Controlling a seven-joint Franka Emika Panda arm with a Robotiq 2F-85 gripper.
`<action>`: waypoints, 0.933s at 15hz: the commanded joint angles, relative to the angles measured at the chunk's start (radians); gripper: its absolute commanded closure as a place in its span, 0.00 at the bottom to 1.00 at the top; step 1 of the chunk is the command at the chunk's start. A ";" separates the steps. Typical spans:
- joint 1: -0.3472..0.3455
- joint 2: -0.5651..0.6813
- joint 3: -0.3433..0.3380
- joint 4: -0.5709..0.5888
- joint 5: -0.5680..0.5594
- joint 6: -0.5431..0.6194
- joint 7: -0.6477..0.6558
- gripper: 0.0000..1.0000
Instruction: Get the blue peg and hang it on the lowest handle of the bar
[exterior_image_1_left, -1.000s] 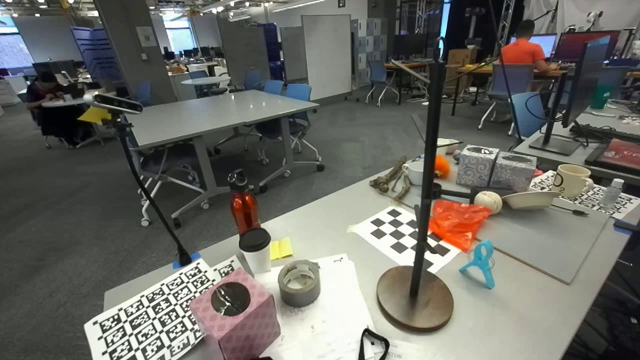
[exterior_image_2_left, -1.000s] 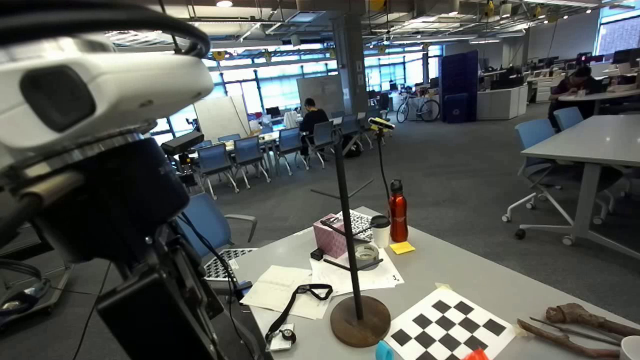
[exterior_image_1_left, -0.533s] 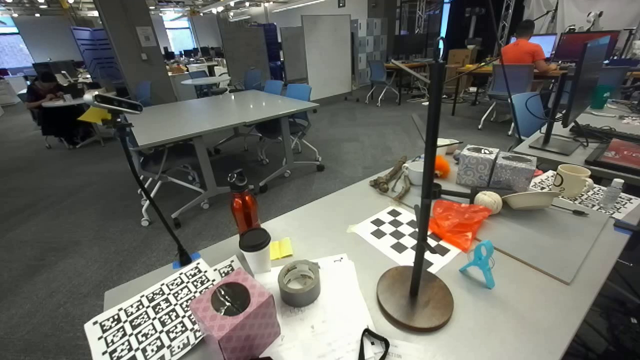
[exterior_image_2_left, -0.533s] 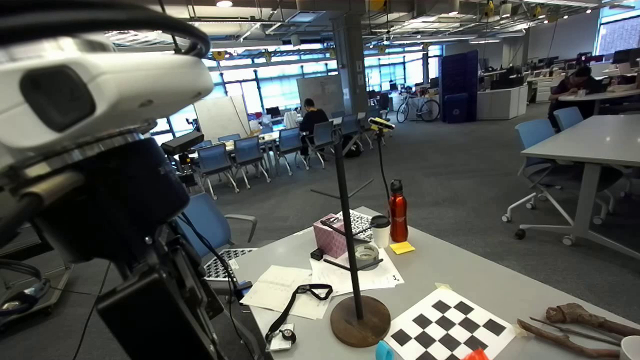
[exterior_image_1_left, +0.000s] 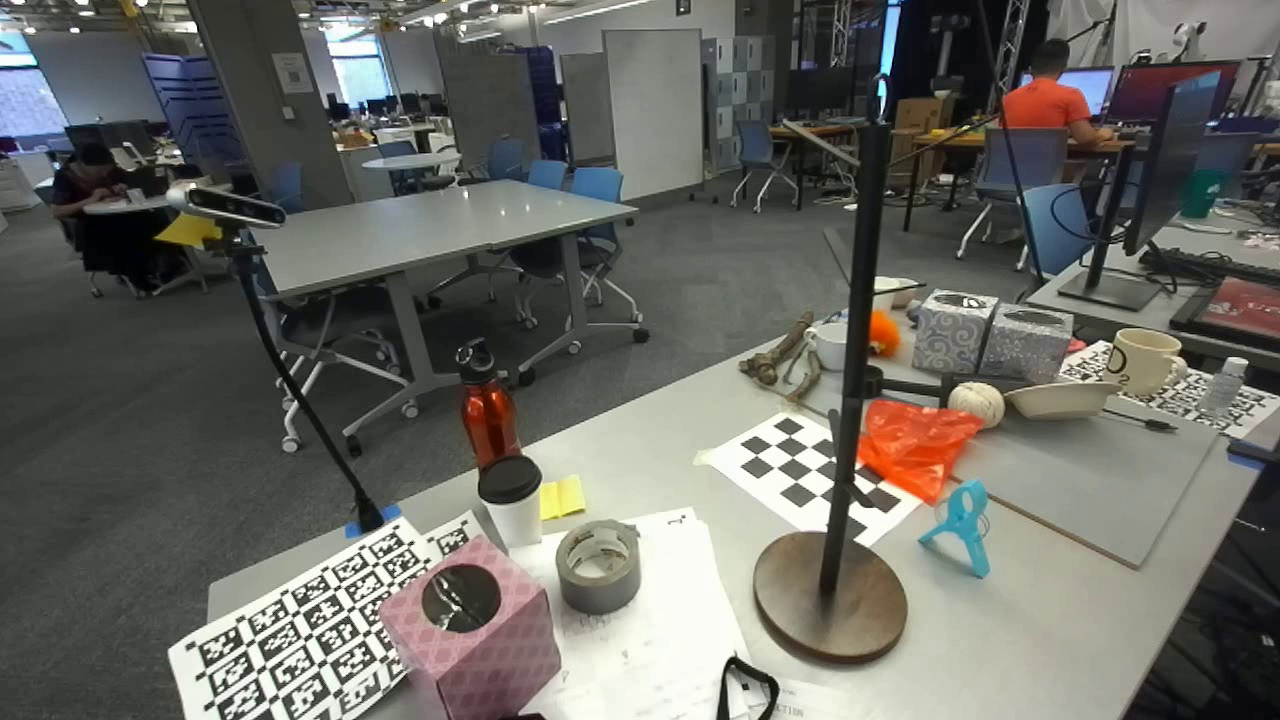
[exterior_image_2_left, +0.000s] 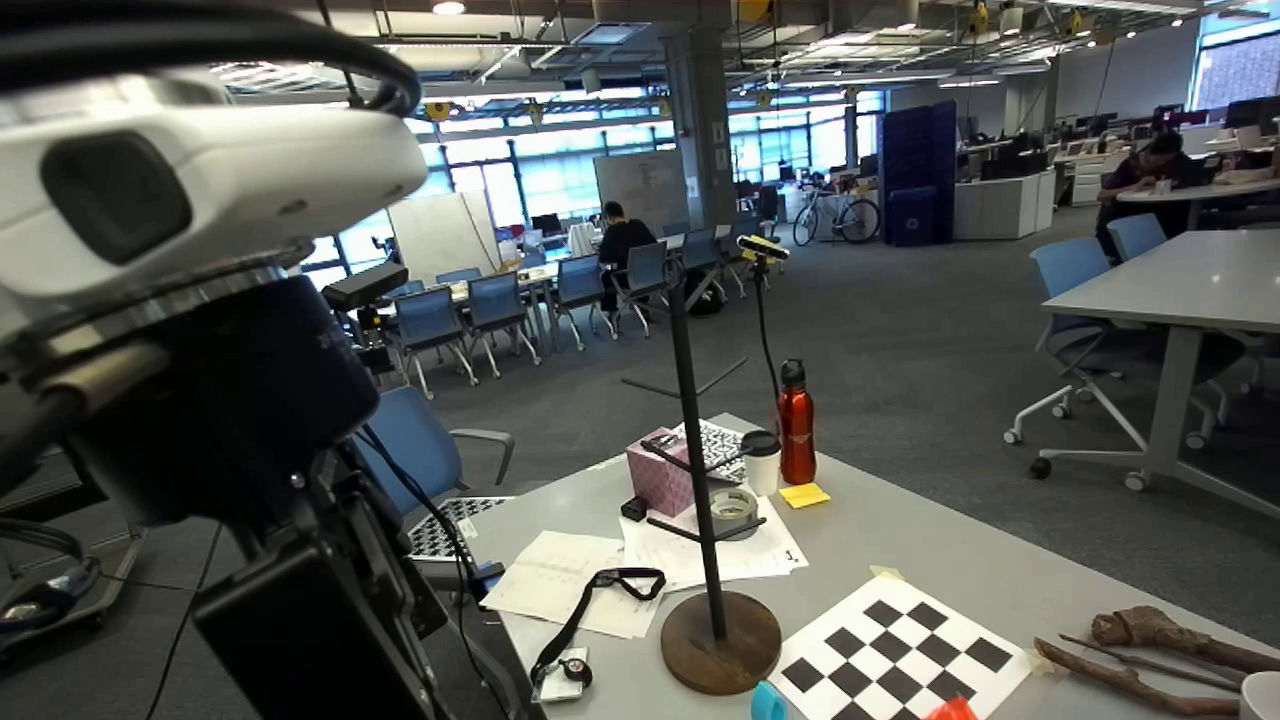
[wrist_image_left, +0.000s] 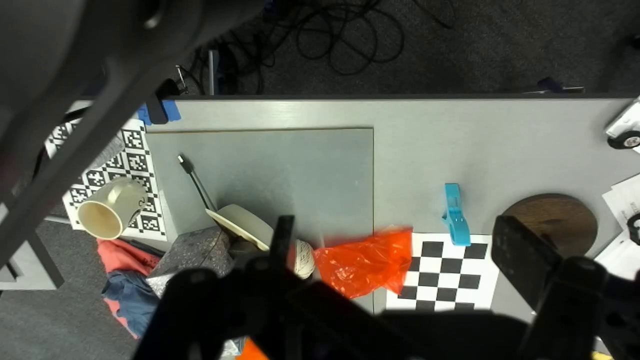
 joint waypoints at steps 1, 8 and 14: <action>0.003 0.000 -0.001 0.003 -0.001 -0.004 0.002 0.00; 0.002 0.000 -0.001 0.002 0.002 -0.006 0.007 0.00; -0.005 0.002 0.006 0.004 0.015 -0.022 0.031 0.00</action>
